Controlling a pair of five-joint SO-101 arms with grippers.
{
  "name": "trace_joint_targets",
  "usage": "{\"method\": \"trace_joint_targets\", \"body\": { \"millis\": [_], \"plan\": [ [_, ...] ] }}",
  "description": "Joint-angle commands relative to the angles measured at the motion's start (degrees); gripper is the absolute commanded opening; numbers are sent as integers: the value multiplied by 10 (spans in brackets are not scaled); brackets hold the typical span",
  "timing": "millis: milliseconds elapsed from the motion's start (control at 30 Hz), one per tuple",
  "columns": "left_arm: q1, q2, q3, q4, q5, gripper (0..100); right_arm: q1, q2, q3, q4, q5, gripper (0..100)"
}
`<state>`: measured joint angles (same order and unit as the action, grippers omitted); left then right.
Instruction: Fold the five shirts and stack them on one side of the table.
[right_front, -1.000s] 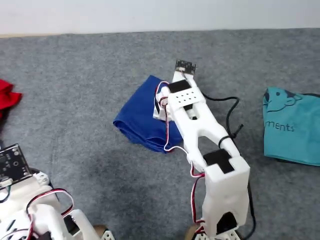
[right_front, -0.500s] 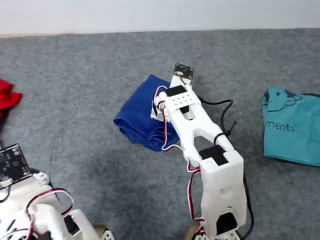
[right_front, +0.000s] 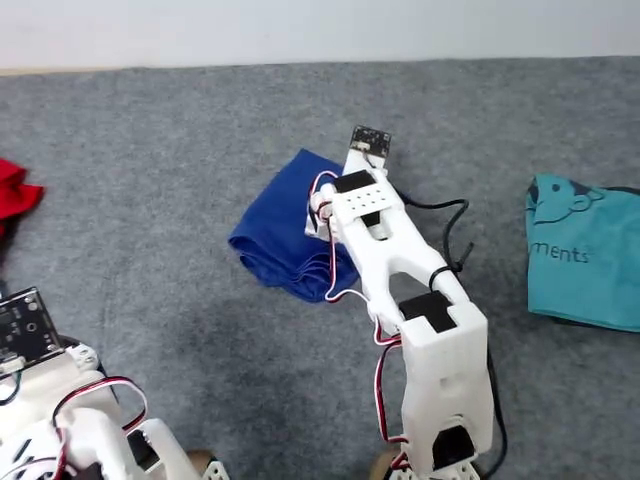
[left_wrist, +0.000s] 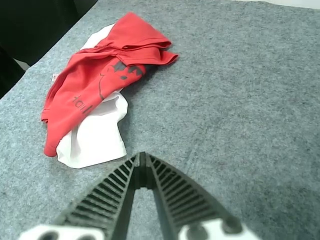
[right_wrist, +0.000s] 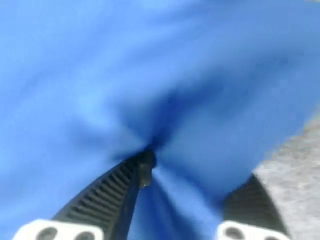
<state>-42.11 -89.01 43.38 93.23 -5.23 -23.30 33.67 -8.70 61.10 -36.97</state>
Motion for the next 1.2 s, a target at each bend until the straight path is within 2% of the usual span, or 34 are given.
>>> {"method": "trace_joint_targets", "body": {
  "millis": [0,267,467,633,833,1000,1167],
  "plan": [
    [-2,-4,-1,-1,-5,4,-9,13,-21,-12,4,39],
    [-2,-4,-1,-1,-5,4,7,-18,-31,15,27,9],
    [-2,-4,0,-1,-5,4,8,-73,-52,101,91,9],
    [-1,-4,0,-1,-5,4,32,-115,-62,173,179,9],
    [1,-4,0,-1,-5,4,116,-143,-64,211,266,9],
    [-2,-4,-3,-1,-6,4,197,-158,-64,222,389,9],
    [-2,-4,0,-1,-6,4,243,-158,-64,218,463,9]
  ]
}}
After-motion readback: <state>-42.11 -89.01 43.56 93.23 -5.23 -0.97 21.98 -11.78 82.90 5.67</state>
